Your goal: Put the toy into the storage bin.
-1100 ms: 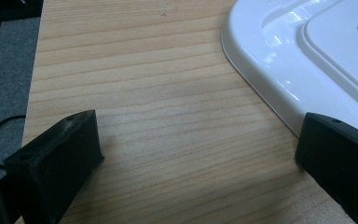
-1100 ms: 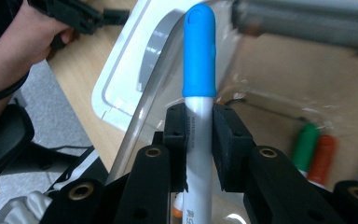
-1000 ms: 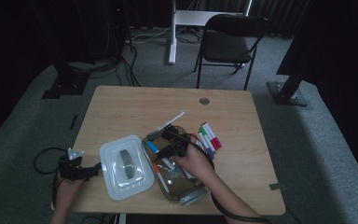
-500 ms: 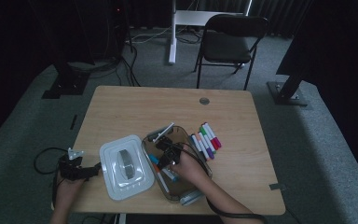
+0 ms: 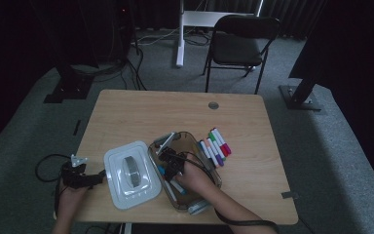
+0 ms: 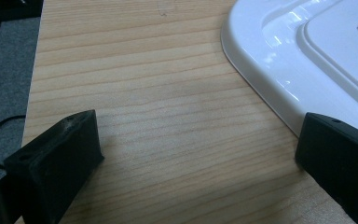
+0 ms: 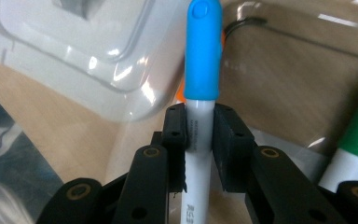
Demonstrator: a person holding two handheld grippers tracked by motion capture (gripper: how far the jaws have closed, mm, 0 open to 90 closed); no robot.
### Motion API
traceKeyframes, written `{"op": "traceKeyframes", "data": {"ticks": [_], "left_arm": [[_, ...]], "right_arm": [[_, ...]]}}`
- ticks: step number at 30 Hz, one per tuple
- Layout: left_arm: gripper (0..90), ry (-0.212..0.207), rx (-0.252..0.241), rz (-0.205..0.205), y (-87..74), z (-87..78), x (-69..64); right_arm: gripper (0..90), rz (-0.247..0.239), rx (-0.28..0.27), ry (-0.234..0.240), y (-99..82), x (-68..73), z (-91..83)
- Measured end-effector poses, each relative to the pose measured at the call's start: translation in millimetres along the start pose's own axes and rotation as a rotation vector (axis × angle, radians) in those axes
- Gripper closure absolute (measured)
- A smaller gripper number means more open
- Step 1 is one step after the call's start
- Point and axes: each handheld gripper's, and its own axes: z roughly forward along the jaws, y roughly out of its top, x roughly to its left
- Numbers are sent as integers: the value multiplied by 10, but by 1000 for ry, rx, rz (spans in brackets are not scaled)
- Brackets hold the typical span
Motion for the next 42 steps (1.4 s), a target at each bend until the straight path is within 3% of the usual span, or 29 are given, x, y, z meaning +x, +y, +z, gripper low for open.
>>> {"op": "traceKeyframes", "data": {"ticks": [5,19,20,25,26,28,33,38,42], "left_arm": [[5,0,0,0,0,0,0],[5,1,-1,-1,1,1,0],[5,1,-2,-1,1,1,0],[5,1,-2,-1,1,1,0],[6,1,-2,-1,1,1,0],[5,0,-1,0,1,1,0],[6,0,0,0,2,0,0],[6,1,-1,-1,2,1,0],[5,1,-1,-1,2,1,0]], "right_arm": [[720,-9,38,11,11,17,60],[669,-20,-47,2,-114,-23,-177],[657,-23,-85,5,-167,-56,-304],[631,-21,-152,18,-280,-128,-554],[630,-11,-199,27,-354,-176,-698],[628,-3,-233,32,-410,-217,-806],[616,27,-305,11,-564,-391,-1123],[610,69,-374,-6,-685,-613,-1361],[583,96,-400,-35,-760,-826,-1442]]}}
